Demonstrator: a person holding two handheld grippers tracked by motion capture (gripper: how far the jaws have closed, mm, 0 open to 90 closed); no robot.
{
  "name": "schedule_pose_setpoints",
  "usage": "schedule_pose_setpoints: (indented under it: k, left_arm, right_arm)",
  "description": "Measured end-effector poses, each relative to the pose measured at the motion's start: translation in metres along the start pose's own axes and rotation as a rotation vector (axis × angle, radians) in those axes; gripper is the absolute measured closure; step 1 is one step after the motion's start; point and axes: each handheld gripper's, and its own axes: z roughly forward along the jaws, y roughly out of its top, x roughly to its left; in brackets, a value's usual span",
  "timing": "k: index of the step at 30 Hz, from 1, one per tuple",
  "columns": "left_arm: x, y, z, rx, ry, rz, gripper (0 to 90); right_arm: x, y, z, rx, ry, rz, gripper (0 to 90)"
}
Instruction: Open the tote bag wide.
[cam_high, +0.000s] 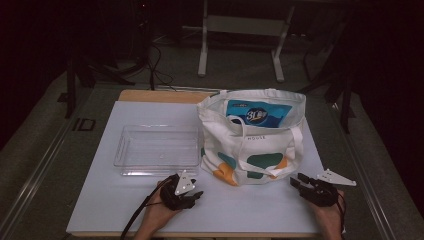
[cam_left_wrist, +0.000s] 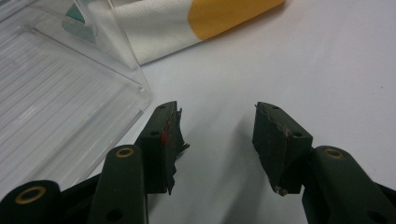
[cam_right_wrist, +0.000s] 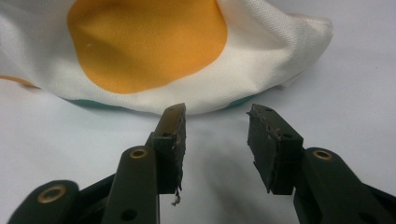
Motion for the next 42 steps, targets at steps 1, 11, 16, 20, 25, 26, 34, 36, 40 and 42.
schedule_pose_setpoints:
  k: [1,11,16,20,25,26,34,36,40,42]
  left_arm:
    - [0.000,0.000,0.000,-0.001,-0.001,0.002,50.8]
    - [-0.002,0.000,-0.002,-0.025,0.000,0.016,52.4]
    - [-0.006,0.004,-0.007,-0.061,-0.052,0.005,54.9]
    - [-0.009,0.009,-0.013,-0.060,-0.077,0.015,57.6]
    - [-0.009,0.018,-0.024,-0.062,-0.102,0.021,60.3]
    - [-0.008,0.019,-0.026,-0.065,-0.104,0.023,60.6]
    - [0.003,0.035,-0.045,-0.106,-0.099,0.034,64.3]
    - [0.007,0.038,-0.048,-0.117,-0.097,0.029,64.2]
    - [0.015,0.045,-0.055,-0.143,-0.081,0.018,64.2]
    - [0.018,0.050,-0.059,-0.155,-0.072,0.016,63.8]
  right_arm:
    - [0.000,0.000,0.000,-0.002,0.003,0.001,56.6]
    - [-0.001,0.000,0.000,-0.004,0.008,0.006,57.0]
    - [0.000,0.000,-0.001,-0.010,0.002,0.001,59.4]
    - [0.002,0.004,-0.004,-0.014,0.002,-0.011,61.8]
    - [0.006,0.012,-0.010,-0.035,0.014,-0.028,62.8]
    - [0.007,0.015,-0.011,-0.037,0.012,-0.033,63.1]
    - [0.004,0.028,-0.011,-0.033,-0.008,-0.049,66.0]
    - [0.004,0.032,-0.009,-0.038,-0.002,-0.044,66.0]
    - [0.004,0.041,-0.007,-0.031,-0.020,-0.059,66.0]
    - [0.002,0.046,-0.007,-0.040,-0.025,-0.058,66.0]
